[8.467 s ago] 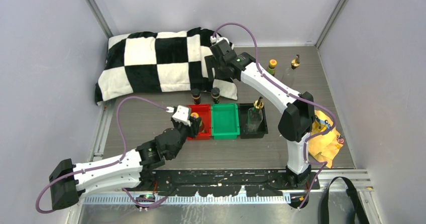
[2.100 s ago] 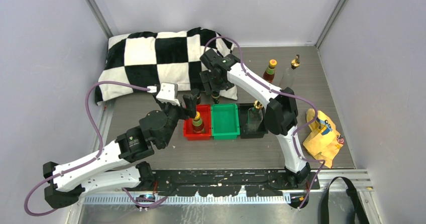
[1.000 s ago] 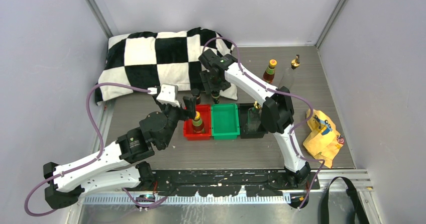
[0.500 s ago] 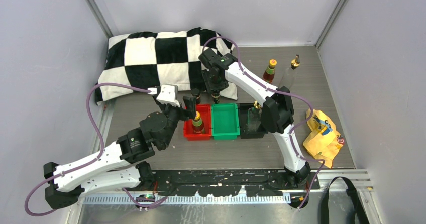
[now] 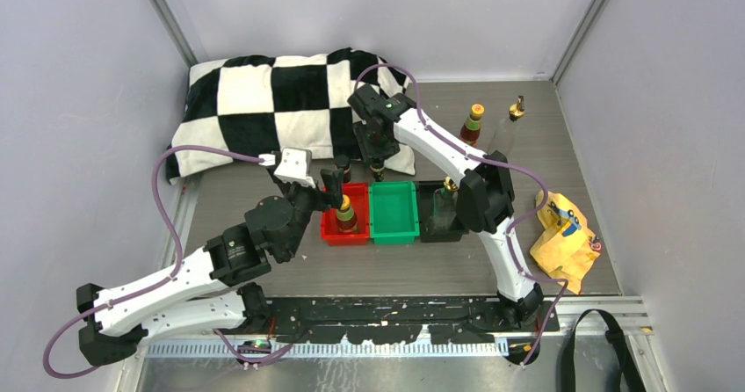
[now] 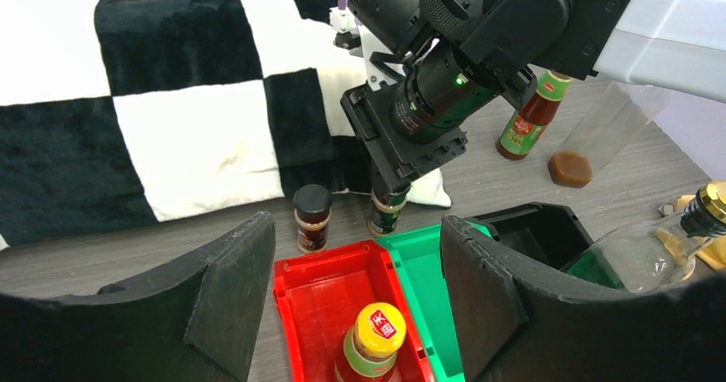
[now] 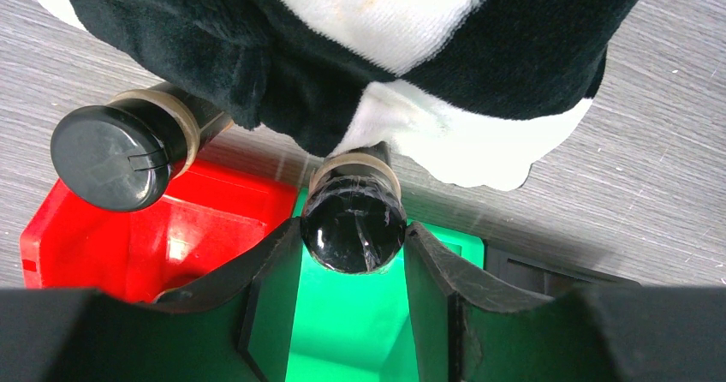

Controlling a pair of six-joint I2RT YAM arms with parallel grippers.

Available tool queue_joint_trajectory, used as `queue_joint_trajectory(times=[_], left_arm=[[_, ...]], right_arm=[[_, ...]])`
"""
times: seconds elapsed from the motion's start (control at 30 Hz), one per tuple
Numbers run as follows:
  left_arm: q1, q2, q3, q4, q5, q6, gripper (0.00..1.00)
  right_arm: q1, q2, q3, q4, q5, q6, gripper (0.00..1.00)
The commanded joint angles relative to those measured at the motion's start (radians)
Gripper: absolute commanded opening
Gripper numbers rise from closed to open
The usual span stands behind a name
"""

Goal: Organize the condiment bottles
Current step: Pick up the bottle from the center of the board.

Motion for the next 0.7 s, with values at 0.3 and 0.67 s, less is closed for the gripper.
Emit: queue_joint_trajectory(times=[0.3, 0.67], left_arm=[[-0.003, -0.009, 0.004, 0.033, -0.033, -0.003, 0.71], [-0.003, 0.003, 0.015, 0.024, -0.039, -0.005, 0.71]], right_arm=[[-0.003, -0.093, 0.024, 0.012, 0.01, -0.019, 0.01], [-0.003, -0.124, 0.029, 0.004, 0.013, -0.037, 0.01]])
